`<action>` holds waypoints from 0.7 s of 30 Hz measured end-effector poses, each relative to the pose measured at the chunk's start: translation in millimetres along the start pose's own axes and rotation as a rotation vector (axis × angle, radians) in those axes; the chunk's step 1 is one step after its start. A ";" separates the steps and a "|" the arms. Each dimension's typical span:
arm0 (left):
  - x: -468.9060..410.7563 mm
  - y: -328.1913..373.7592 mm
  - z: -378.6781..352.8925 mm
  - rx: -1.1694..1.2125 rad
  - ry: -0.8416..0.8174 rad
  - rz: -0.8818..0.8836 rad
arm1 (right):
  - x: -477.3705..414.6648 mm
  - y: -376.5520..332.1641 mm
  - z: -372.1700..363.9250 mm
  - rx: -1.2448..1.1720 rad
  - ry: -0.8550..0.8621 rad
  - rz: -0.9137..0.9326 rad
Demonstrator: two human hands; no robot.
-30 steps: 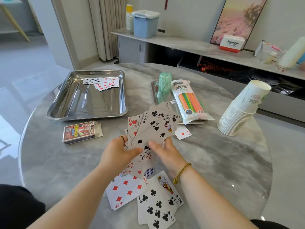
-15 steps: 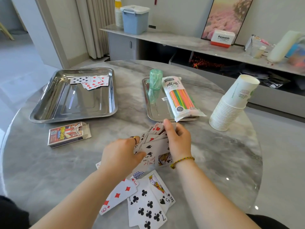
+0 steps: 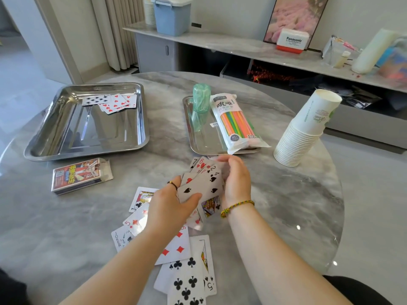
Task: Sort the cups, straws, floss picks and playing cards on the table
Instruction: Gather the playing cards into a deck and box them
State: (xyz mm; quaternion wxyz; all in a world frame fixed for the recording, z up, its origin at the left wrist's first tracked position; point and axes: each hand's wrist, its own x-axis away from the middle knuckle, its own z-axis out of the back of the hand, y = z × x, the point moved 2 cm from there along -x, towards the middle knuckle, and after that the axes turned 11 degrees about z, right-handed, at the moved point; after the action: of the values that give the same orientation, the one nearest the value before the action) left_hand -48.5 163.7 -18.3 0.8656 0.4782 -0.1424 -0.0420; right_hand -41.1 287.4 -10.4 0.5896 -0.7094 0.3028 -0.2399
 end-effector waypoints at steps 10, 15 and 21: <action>-4.5 20.0 4.6 -0.188 0.086 -0.237 | 6.4 -12.3 -3.7 0.619 -0.104 0.784; -4.3 12.4 2.3 -0.108 0.022 -0.187 | -5.7 2.6 10.4 0.369 -0.103 0.373; -7.9 -11.6 -10.9 0.248 -0.021 -0.012 | -5.2 29.4 10.6 0.096 0.058 -0.086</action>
State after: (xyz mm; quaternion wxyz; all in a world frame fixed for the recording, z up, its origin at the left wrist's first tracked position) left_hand -52.1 168.0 -35.1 0.7980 0.5820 -0.1526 -0.0339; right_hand -41.7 294.9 -41.2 0.6030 -0.6853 0.2773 -0.2997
